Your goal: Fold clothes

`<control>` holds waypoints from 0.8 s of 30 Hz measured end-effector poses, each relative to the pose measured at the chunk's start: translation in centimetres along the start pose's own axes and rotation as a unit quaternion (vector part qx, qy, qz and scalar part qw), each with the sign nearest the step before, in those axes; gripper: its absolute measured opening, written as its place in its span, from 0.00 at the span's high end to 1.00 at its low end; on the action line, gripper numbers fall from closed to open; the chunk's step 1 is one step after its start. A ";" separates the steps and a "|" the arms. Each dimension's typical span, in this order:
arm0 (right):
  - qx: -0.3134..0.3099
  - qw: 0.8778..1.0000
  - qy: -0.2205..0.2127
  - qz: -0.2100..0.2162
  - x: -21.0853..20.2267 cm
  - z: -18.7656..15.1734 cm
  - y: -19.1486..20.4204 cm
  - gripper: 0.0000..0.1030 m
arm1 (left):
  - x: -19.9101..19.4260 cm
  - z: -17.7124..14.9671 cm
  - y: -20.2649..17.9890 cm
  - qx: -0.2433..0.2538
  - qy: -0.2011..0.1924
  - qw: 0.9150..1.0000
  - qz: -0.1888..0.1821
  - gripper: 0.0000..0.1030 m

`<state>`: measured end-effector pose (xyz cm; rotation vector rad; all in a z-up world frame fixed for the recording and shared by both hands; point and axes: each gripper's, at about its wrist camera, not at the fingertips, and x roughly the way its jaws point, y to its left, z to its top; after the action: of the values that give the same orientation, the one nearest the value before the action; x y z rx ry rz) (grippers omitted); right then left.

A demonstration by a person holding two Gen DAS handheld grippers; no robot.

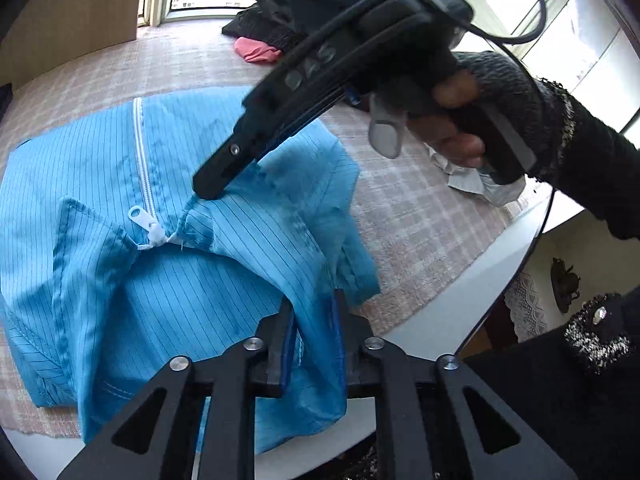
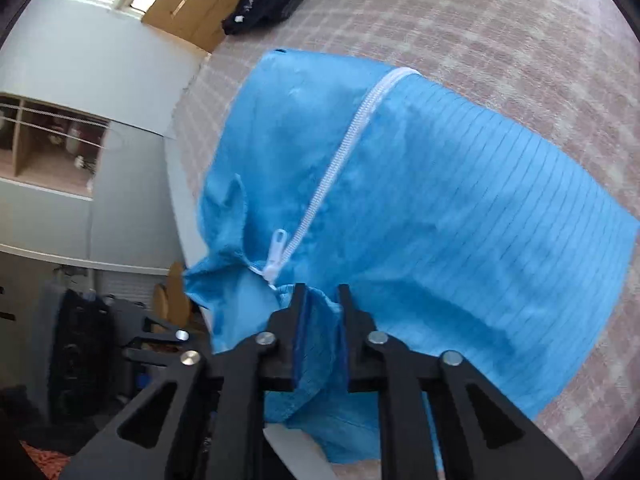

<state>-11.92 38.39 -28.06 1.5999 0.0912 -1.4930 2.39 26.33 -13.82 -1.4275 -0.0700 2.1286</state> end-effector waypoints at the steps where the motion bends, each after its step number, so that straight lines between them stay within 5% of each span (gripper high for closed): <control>1: -0.010 1.000 0.001 -0.021 -0.1 -0.2 0.0 0.93 | -0.4 -0.1 -0.3 0.008 0.001 1.000 -0.003 0.77; 8: -0.027 0.996 -0.077 -0.031 -4.6 -3.3 2.2 0.85 | -3.3 3.2 3.6 0.070 0.026 0.996 0.046 0.77; 11: -0.046 0.994 -0.081 -0.051 -3.5 -4.8 4.2 0.85 | -2.1 5.8 5.1 0.119 0.053 0.991 0.020 0.75; 20: -0.023 0.993 -0.099 -0.060 -0.8 -7.7 5.5 0.79 | 4.7 9.3 6.3 0.227 0.219 0.945 -0.086 0.76; 24: 0.006 0.995 -0.037 -0.093 0.9 -9.6 4.4 0.79 | 5.8 9.3 7.3 0.256 0.267 0.926 -0.080 0.87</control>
<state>-1.85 41.56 -27.85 1.5787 0.1932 -1.6974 -10.32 25.44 -17.15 -1.5481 0.5209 1.4158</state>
